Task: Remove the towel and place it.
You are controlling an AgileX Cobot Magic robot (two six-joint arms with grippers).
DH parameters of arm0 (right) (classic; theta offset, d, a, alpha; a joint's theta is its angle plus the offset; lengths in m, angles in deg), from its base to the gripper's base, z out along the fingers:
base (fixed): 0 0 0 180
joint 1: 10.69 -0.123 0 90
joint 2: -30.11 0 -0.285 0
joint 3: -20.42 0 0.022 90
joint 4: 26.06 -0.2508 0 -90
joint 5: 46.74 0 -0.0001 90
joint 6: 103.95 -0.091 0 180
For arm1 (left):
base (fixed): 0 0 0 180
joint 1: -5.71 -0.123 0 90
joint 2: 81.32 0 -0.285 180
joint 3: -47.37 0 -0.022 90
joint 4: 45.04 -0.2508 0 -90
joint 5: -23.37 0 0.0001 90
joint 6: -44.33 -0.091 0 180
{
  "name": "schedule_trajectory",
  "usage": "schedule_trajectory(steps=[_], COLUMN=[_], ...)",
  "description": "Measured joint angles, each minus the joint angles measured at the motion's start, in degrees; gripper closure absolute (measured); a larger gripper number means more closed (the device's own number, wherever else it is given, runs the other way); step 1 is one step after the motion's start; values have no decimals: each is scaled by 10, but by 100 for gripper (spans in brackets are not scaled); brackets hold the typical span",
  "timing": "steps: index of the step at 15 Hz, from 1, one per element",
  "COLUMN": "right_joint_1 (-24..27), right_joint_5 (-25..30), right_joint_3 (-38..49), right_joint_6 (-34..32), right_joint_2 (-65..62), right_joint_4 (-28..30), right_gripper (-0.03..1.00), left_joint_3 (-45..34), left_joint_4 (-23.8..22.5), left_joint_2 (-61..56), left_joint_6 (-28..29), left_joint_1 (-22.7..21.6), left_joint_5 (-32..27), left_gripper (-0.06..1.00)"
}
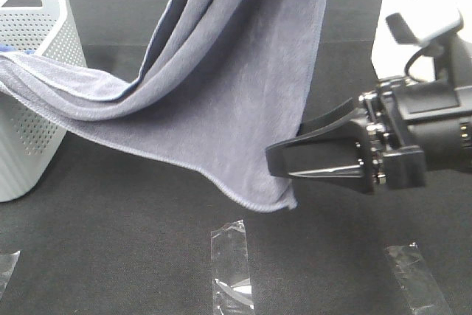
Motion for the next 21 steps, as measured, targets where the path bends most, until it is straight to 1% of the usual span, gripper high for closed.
schedule_trajectory(steps=[3,6,8,10,11,13,15,17,21], right_joint_1=[0,0,0,0,0,0,0,0,0], right_joint_5=[0,6,6,6,6,8,22,39,41], right_joint_3=[0,0,0,0,0,0,0,0,0], right_joint_6=[6,24,33,34,34,34,34,34,34], right_joint_2=[25,39,40,40,40,40,40,40,40], right_joint_4=[-11,-26,-28,-28,-28,-29,-40,-68,-72], right_gripper=[48,48,54,63,67,72,73,73,73], left_joint_3=[0,0,0,0,0,0,0,0,0], left_joint_4=[-5,-45,-66,-77,-89,-100,-100,-100,-100], left_joint_2=[0,0,0,0,0,0,0,0,0], left_joint_6=[1,33,45,61,71,78,84,88,90], left_joint_1=[0,0,0,0,0,0,0,0,0], left_joint_5=[11,13,16,32,39,41,41,41,41], left_gripper=[94,94,94,94,94,94,94,94,94])
